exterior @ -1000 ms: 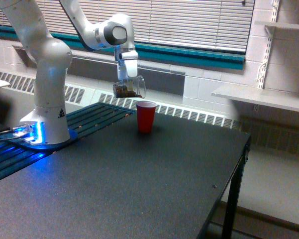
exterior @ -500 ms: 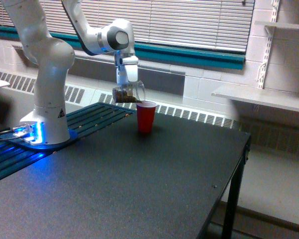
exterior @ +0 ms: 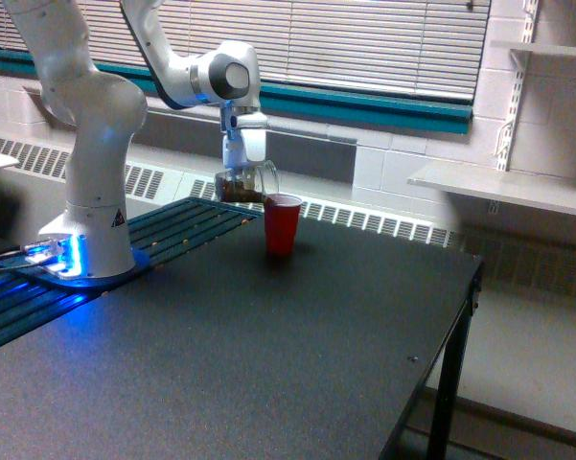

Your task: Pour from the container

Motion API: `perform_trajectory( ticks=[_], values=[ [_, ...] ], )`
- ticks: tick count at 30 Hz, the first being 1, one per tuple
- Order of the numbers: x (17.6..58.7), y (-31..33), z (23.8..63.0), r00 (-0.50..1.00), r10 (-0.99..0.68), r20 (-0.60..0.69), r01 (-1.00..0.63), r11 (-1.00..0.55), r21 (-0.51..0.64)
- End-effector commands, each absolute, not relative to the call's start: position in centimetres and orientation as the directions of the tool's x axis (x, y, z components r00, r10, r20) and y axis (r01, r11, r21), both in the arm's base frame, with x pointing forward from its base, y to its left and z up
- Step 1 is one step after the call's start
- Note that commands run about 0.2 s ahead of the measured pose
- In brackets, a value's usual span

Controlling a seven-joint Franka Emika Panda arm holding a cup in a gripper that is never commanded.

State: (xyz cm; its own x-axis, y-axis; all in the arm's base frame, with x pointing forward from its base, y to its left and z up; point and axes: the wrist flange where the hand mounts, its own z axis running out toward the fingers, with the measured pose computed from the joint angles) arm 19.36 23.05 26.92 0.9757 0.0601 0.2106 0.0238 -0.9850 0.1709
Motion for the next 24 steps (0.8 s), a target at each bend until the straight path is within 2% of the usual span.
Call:
perform_trajectory(
  ticks=[1,20,24],
  values=[
    [18.2,22.4,26.2,0.971,0.125,0.203,0.083,-0.975,0.206],
    [20.8,20.0,28.7,0.957,0.13,0.258,0.078,-0.976,0.204],
    [18.2,22.2,28.6,0.959,0.112,0.261,0.063,-0.98,0.189]
  ],
)
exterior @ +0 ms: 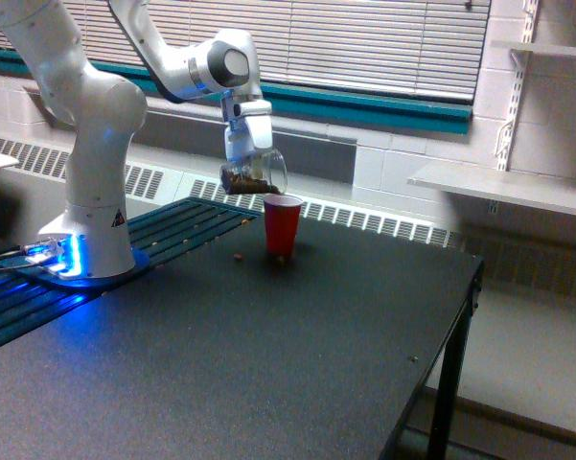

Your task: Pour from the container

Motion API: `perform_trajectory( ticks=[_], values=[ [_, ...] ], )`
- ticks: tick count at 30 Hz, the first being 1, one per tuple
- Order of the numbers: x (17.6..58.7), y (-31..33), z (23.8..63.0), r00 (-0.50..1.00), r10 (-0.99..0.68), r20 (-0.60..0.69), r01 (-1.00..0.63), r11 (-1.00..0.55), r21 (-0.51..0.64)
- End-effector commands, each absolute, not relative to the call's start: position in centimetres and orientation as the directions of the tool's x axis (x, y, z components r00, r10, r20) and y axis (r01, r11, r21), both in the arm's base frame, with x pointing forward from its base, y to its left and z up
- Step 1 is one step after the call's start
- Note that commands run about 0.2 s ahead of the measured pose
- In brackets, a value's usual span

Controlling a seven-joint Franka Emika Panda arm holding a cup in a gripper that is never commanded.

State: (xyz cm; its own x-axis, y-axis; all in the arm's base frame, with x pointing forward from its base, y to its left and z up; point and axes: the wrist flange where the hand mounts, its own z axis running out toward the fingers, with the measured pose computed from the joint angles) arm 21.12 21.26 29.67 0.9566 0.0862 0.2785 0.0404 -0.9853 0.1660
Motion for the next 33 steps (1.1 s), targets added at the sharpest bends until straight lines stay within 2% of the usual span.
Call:
perform_trajectory(
  ticks=[1,14,33],
  values=[
    [18.1,22.0,28.1,0.963,0.133,0.234,0.082,-0.973,0.214],
    [16.5,23.0,25.5,0.951,0.23,0.205,0.174,-0.95,0.26],
    [17.4,22.9,25.8,0.939,0.237,0.249,0.17,-0.949,0.265]
  ],
)
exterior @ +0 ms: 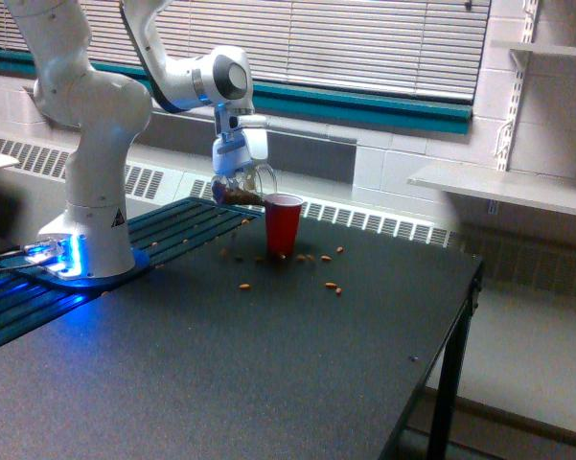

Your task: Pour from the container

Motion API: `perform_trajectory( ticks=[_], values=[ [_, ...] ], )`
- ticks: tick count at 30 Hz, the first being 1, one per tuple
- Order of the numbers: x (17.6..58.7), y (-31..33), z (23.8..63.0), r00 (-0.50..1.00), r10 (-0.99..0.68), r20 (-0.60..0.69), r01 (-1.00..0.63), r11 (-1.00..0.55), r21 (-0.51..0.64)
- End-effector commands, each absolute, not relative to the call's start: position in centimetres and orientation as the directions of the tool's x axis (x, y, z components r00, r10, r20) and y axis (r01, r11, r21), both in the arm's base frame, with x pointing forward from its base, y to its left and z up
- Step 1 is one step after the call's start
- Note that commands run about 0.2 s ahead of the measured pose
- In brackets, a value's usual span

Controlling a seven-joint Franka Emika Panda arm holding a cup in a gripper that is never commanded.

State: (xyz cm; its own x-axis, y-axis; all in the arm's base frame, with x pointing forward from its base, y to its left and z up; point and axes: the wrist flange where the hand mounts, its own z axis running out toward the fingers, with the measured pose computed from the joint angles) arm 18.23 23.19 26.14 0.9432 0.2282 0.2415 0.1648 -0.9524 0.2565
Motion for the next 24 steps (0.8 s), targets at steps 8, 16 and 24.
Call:
perform_trajectory(
  ticks=[8,16,24],
  values=[
    [17.1,23.7,26.7,0.928,0.251,0.274,0.178,-0.947,0.266],
    [16.7,24.1,27.5,0.922,0.258,0.289,0.182,-0.947,0.266],
    [17.1,24.4,27.9,0.917,0.27,0.295,0.187,-0.942,0.28]
  ],
)
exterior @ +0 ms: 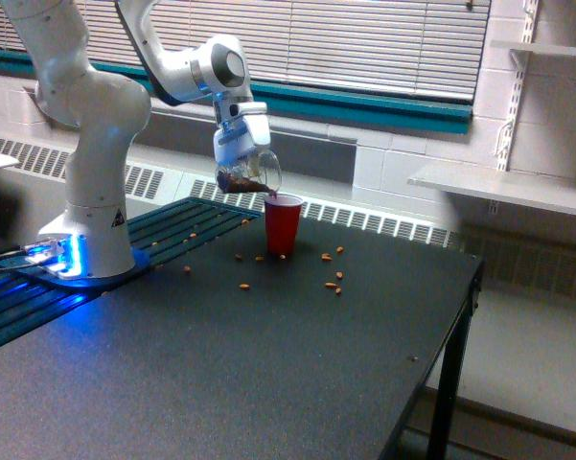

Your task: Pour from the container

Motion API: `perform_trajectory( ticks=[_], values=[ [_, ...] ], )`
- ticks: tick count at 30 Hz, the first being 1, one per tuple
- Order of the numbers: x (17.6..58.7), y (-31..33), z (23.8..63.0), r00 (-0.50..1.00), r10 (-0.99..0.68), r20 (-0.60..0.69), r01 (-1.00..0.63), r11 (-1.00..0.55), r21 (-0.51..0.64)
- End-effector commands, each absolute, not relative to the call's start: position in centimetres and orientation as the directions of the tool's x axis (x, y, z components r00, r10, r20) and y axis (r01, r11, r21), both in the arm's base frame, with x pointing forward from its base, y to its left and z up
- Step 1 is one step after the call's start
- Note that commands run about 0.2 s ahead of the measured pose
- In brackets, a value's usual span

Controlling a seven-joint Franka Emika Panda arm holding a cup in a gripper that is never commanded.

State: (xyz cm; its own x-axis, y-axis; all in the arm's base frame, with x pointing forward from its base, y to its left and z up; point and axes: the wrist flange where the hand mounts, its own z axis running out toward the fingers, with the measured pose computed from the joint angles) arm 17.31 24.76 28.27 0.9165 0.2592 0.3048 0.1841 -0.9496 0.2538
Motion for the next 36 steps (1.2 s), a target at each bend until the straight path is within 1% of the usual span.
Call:
perform_trajectory(
  ticks=[1,8,10,15,21,36],
  values=[
    [17.1,24.5,28.0,0.916,0.271,0.297,0.188,-0.941,0.28],
    [17.8,25.2,28.3,0.909,0.286,0.302,0.199,-0.936,0.289],
    [16.8,26.3,28.6,0.908,0.289,0.302,0.201,-0.936,0.291],
    [16.8,27.3,28.7,0.906,0.309,0.289,0.221,-0.928,0.3],
    [18.2,27.3,28.1,0.902,0.329,0.278,0.24,-0.92,0.31],
    [19.4,29.1,27.9,0.895,0.346,0.281,0.253,-0.913,0.321]
  ],
)
